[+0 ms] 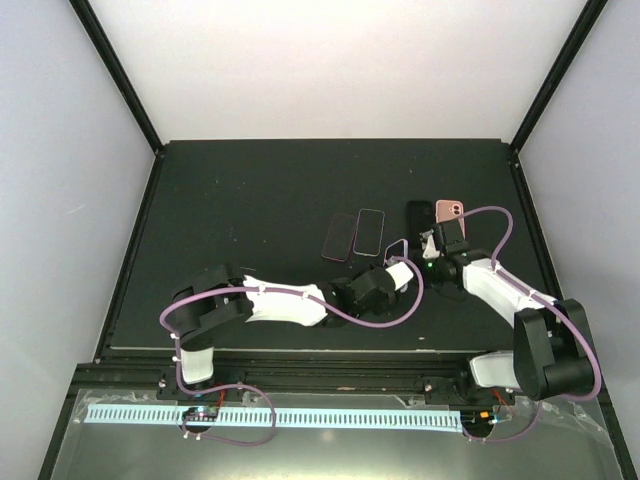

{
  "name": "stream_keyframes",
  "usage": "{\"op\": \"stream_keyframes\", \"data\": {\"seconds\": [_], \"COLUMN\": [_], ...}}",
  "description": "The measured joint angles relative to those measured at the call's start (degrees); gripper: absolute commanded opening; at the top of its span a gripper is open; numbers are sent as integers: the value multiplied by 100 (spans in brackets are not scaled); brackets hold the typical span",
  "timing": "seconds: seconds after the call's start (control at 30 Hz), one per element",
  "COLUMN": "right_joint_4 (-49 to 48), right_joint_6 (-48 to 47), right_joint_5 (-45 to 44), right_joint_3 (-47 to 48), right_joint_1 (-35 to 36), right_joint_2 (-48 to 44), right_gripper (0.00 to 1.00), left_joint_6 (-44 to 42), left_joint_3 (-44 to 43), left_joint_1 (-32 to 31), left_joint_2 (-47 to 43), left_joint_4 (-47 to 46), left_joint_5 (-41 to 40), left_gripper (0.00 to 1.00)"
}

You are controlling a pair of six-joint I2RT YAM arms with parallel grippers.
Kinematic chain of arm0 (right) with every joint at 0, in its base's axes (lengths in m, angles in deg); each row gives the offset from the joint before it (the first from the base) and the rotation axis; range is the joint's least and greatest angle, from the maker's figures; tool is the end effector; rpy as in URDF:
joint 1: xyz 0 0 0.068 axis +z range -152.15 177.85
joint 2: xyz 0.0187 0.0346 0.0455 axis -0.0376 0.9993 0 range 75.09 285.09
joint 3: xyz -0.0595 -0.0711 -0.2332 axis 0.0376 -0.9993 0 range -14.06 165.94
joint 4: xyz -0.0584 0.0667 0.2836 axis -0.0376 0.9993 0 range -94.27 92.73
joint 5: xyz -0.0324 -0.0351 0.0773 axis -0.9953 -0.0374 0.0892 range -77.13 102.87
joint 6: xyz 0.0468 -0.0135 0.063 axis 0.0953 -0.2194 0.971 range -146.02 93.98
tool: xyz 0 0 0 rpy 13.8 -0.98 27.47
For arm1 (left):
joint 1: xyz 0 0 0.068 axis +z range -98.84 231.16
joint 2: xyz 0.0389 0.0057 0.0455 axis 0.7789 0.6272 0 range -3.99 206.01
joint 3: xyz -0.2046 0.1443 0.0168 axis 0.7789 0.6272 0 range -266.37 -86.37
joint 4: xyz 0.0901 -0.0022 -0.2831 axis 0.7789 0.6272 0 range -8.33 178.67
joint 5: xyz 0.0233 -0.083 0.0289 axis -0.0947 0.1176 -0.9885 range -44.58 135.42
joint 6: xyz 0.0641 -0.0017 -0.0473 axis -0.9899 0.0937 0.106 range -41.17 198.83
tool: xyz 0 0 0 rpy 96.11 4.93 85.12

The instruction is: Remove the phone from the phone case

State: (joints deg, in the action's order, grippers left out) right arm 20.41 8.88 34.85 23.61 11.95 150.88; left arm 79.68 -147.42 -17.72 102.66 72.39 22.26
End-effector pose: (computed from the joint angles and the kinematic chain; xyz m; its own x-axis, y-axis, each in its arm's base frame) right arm 0.2684 0.0940 0.0978 -0.9317 0.3128 -0.1845 0.1720 0.8275 0.5345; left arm 0.1837 -0.4010 0.1035 -0.2244 0.5431 -0.8091 0.7402 0.6350 0.2210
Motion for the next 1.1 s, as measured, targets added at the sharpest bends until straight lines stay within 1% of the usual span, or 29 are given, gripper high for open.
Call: {"op": "stream_keyframes", "data": {"seconds": [0.13,0.3,0.43,0.5,0.63,0.77,0.9,0.97,1.03,1.1], "right_joint_4": [-46,-120,-166,-173,-179,-197,-254,-297,-350,-413], "right_joint_6": [-7,-9,2,7,13,11,15,20,22,33], "right_joint_5": [-2,-7,22,39,63,70,114,160,232,282], "right_joint_3": [0,0,0,0,0,0,0,0,-20,-44], "right_joint_1": [-13,-44,-44,-44,-44,-44,-44,-44,-55,-70], "right_joint_2": [57,87,98,98,98,101,103,105,105,107], "right_gripper": [1,1,1,1,1,1,1,1,1,1], "left_joint_6": [-46,-90,-101,-127,-127,-66,-20,-9,-2,-4], "left_joint_3": [-72,-175,-181,-177,-179,-245,-269,-278,-328,-365], "left_joint_1": [0,-17,-20,-20,-20,-20,-74,-74,-74,-76], "left_joint_2": [94,205,225,225,236,413,450,472,542,603], "left_joint_4": [-4,-4,-42,-107,-173,-146,-149,-149,-146,-144], "left_joint_5": [-79,-236,-195,-74,-39,-372,-688,-813,-942,-1034], "left_gripper": [57,62,63,63,59,56,61,62,57,49]}}
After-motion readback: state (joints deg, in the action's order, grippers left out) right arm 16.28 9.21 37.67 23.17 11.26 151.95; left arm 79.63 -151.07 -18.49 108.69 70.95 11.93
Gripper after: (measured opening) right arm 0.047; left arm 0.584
